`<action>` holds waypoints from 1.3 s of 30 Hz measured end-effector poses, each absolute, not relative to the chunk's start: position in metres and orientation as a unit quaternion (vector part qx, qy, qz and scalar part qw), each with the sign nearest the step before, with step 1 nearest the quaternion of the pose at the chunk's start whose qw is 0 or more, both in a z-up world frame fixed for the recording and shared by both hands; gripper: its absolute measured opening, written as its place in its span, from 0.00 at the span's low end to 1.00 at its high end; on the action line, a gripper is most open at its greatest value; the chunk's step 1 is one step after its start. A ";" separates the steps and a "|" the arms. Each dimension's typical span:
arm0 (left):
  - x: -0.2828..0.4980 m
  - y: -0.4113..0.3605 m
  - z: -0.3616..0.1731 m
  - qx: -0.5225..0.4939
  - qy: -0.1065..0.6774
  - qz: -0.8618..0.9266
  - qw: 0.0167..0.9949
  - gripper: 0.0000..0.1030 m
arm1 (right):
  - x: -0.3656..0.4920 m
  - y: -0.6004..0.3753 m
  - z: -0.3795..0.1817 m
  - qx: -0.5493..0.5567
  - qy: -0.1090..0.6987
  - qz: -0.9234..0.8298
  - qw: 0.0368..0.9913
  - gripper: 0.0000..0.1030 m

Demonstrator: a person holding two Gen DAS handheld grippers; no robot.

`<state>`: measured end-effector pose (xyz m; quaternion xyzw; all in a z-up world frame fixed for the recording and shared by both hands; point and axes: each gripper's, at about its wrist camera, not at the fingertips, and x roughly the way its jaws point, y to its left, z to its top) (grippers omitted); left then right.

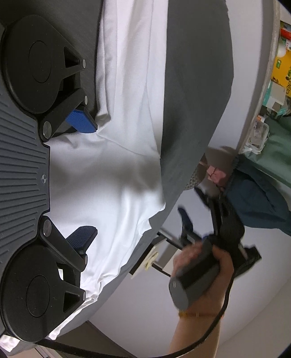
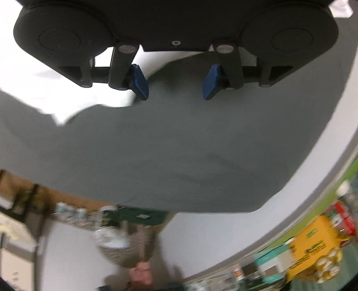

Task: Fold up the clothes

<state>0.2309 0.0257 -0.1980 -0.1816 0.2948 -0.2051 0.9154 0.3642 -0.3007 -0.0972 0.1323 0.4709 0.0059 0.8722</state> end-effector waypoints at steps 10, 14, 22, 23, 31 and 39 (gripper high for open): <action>0.232 0.031 -0.203 -0.175 0.309 -0.199 0.913 0.89 | 0.333 -0.325 -0.151 0.191 0.526 -0.006 0.829 0.49; 0.233 0.033 -0.205 -0.180 0.317 -0.195 0.911 0.89 | 0.322 -0.341 -0.161 0.236 0.539 -0.023 0.808 0.49; 0.229 0.030 -0.205 -0.172 0.316 -0.194 0.913 0.89 | 0.358 -0.326 -0.156 0.230 0.543 -0.080 0.803 0.49; 0.229 0.030 -0.205 -0.172 0.317 -0.194 0.912 0.89 | 0.363 -0.324 -0.159 0.227 0.550 -0.094 0.798 0.48; 0.229 0.032 -0.204 -0.167 0.322 -0.198 0.910 0.89 | 0.373 -0.329 -0.168 0.253 0.549 -0.199 0.771 0.05; 0.225 0.038 -0.200 -0.174 0.309 -0.177 0.918 0.89 | 0.378 -0.326 -0.130 0.298 0.470 -0.091 0.826 0.03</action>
